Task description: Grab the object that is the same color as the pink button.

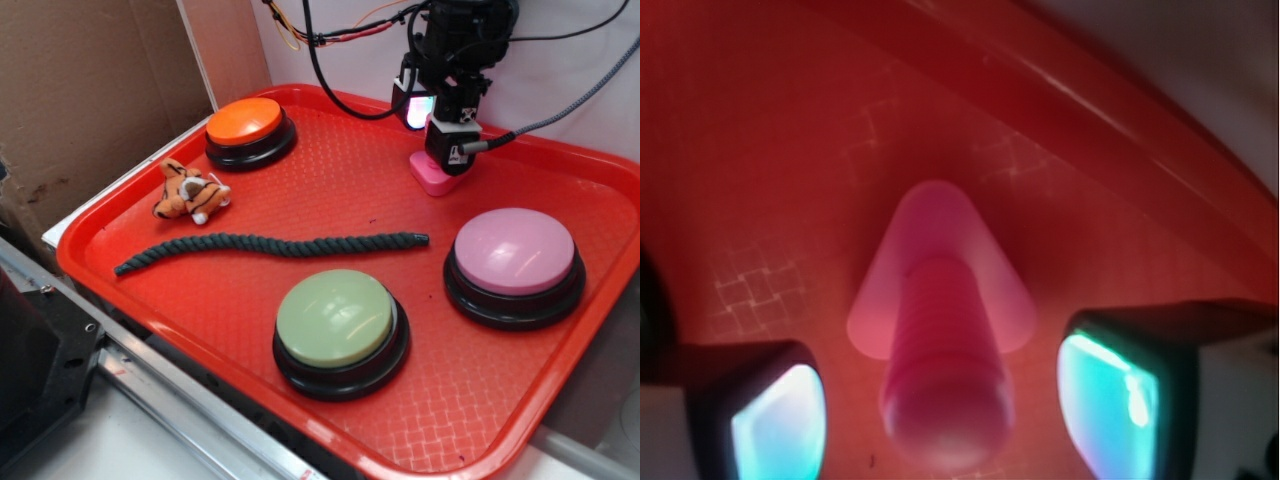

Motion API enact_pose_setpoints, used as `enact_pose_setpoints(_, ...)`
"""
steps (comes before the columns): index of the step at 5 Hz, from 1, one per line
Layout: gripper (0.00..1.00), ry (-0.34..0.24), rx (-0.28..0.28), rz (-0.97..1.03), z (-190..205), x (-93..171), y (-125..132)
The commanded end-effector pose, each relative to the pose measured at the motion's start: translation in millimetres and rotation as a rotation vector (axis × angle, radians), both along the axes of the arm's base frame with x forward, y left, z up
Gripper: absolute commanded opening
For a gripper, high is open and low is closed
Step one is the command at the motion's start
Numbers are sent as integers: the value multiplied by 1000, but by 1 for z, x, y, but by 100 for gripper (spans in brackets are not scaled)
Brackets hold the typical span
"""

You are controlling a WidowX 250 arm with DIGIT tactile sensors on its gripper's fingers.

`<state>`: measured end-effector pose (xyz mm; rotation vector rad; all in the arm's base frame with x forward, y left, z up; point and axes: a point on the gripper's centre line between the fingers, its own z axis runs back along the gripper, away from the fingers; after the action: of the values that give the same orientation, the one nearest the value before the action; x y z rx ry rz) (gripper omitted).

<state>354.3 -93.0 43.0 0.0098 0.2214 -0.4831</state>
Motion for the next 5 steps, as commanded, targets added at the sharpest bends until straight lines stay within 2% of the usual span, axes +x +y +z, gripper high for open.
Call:
enact_pose_setpoints(1,0,0,0,0,0,0,0)
enact_pose_setpoints(2,0,0,-6,-1,-1,-1,0)
enact_pose_setpoints(3,0,-14,-35,14,13,-10,5)
enact_pose_setpoints(4,0,-105,-56,54,62,-32,5)
enact_pose_setpoints(5,0,-199,-103,131,111,-76,-2)
